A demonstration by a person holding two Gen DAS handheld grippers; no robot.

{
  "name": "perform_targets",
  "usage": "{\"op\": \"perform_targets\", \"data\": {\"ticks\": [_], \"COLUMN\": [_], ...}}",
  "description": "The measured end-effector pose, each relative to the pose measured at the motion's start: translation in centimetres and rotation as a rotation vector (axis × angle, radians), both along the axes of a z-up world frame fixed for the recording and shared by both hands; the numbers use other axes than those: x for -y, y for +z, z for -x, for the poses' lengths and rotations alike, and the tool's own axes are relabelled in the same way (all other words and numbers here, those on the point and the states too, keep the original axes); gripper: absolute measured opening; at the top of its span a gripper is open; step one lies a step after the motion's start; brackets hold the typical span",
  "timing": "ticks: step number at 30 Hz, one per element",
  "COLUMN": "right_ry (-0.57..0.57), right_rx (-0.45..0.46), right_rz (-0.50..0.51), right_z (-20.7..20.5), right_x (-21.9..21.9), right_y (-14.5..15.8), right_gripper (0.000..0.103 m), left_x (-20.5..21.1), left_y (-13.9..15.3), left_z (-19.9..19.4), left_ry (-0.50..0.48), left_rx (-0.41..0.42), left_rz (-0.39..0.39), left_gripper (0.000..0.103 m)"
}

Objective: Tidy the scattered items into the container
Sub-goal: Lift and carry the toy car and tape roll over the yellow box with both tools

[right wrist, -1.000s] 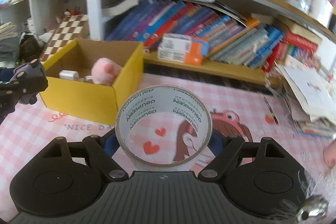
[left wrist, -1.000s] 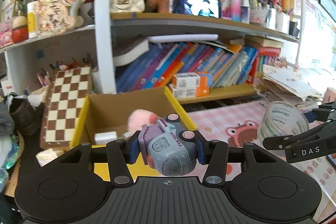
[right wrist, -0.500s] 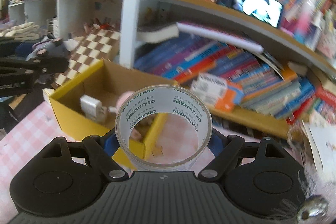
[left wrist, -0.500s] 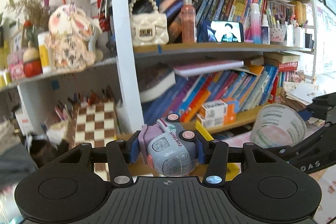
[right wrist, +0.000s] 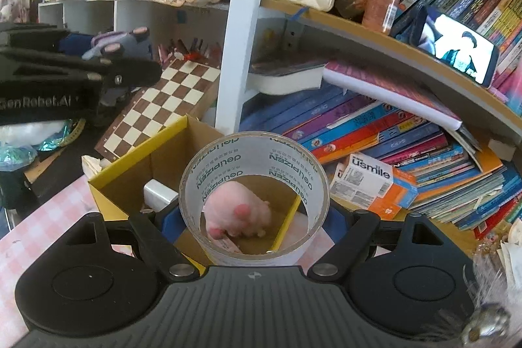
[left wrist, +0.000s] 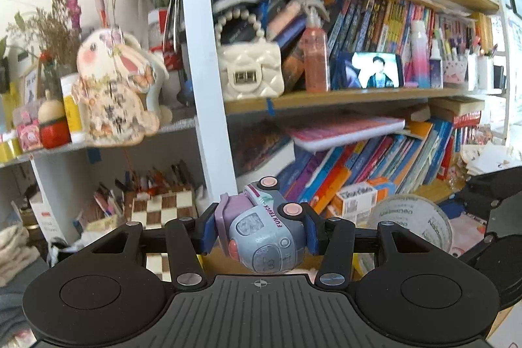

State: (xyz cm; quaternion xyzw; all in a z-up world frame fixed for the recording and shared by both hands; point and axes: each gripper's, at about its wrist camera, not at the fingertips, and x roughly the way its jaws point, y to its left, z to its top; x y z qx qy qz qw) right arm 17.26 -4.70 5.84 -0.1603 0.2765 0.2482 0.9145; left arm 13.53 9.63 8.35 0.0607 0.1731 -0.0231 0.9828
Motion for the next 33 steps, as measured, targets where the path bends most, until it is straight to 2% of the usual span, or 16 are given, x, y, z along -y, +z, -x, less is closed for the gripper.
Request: {"op": "perform_targets", "data": {"ticks": [9,18,33], "right_ry": [0.025,0.056,0.109], "right_rx": [-0.047,-0.091,-0.186], "right_rz": [0.021,0.076,0.144], "right_z": [-2.3,-4.7,-7.2], "right_x": [-1.7,-4.5,-7.0], "right_y": [-2.3,-4.8,-8.9], "right_gripper": [0.082,0.082,0.082], "left_x": [-1.2,-2.5,-3.6], "left_y": [-3.5,-8.1,-11.7], "left_z": [-3.3,-7.3,-10.9], "left_ry": [0.026,0.065,0.101], "left_rx": [-0.089,-0.208,-0.294], "left_rz": [0.011,0.004,0.018], "left_gripper": [0.049,0.049,0.049]}}
